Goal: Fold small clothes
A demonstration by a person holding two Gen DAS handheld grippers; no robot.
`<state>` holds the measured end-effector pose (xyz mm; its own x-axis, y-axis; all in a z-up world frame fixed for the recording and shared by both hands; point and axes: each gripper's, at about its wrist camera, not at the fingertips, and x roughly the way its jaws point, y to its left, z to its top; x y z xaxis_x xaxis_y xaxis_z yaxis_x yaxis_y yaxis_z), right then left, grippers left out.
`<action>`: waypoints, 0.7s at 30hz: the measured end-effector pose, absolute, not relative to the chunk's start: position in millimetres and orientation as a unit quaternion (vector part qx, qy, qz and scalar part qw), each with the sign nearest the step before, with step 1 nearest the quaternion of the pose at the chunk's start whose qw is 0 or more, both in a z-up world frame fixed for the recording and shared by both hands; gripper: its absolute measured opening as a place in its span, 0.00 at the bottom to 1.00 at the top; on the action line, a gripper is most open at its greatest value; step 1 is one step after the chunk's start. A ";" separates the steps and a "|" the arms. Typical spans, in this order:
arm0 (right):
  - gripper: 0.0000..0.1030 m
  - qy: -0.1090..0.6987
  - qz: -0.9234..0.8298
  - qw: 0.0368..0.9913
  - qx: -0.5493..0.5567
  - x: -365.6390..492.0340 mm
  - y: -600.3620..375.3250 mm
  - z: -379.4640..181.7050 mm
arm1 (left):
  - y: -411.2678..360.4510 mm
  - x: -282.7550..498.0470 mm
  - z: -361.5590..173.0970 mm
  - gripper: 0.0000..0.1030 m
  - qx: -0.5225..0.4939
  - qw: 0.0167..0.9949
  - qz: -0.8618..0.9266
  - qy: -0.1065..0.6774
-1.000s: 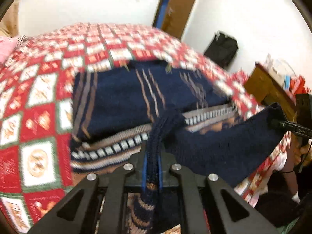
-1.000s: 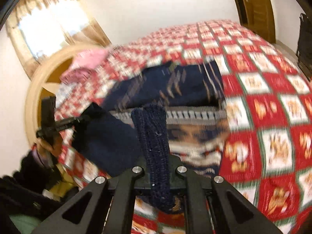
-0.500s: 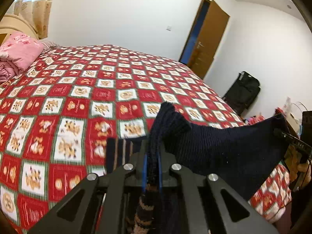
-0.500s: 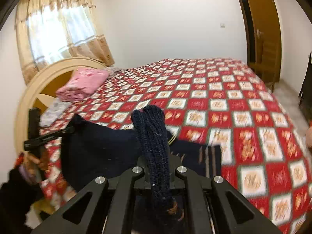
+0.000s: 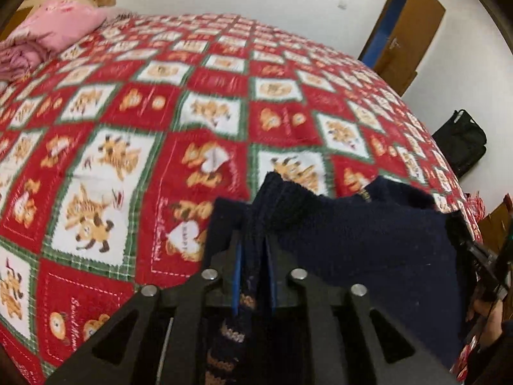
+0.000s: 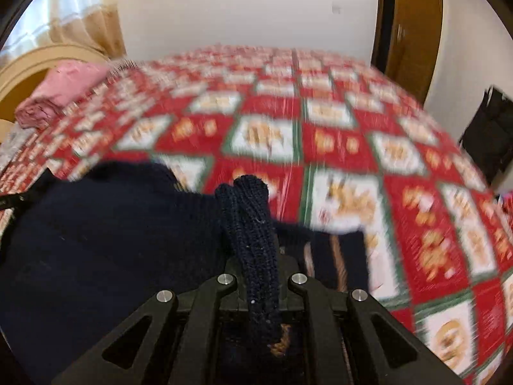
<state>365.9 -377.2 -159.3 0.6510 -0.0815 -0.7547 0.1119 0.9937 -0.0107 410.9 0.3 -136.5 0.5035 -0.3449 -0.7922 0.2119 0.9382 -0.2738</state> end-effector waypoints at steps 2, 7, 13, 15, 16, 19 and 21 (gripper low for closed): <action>0.08 0.411 -0.056 0.910 0.014 367.2 -377.3 -155.4 | 6.0 409.8 -134.0 0.22 -0.084 0.863 -0.160 0.471; 0.13 0.390 -0.051 0.918 0.039 343.3 -378.9 -120.8 | 29.6 397.5 -105.0 0.48 -0.098 0.870 -0.152 0.459; 0.33 0.282 -0.072 0.953 0.087 261.4 -377.6 -57.7 | 58.0 352.7 -71.2 0.64 -0.086 0.887 -0.146 0.429; 0.33 0.272 -0.103 0.953 0.080 229.7 -370.9 -55.4 | 53.5 329.9 -72.4 0.64 -0.068 0.887 -0.157 0.429; 0.33 0.284 -0.102 0.950 0.077 217.2 -366.2 -60.5 | 50.1 320.3 -74.9 0.64 -0.061 0.887 -0.162 0.428; 0.32 0.324 -0.062 0.942 0.065 191.1 -346.6 -89.9 | 32.2 289.8 -87.8 0.64 -0.043 0.885 -0.179 0.428; 0.32 0.341 -0.051 0.937 0.052 180.6 -334.2 -110.0 | 16.9 275.1 -97.9 0.64 -0.033 0.883 -0.189 0.429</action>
<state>180.6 -334.2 -110.0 0.7623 -0.0599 -0.6444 0.1306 0.9895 0.0625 275.1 16.9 -97.9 0.5611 -0.3611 -0.7449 0.3047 0.9268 -0.2198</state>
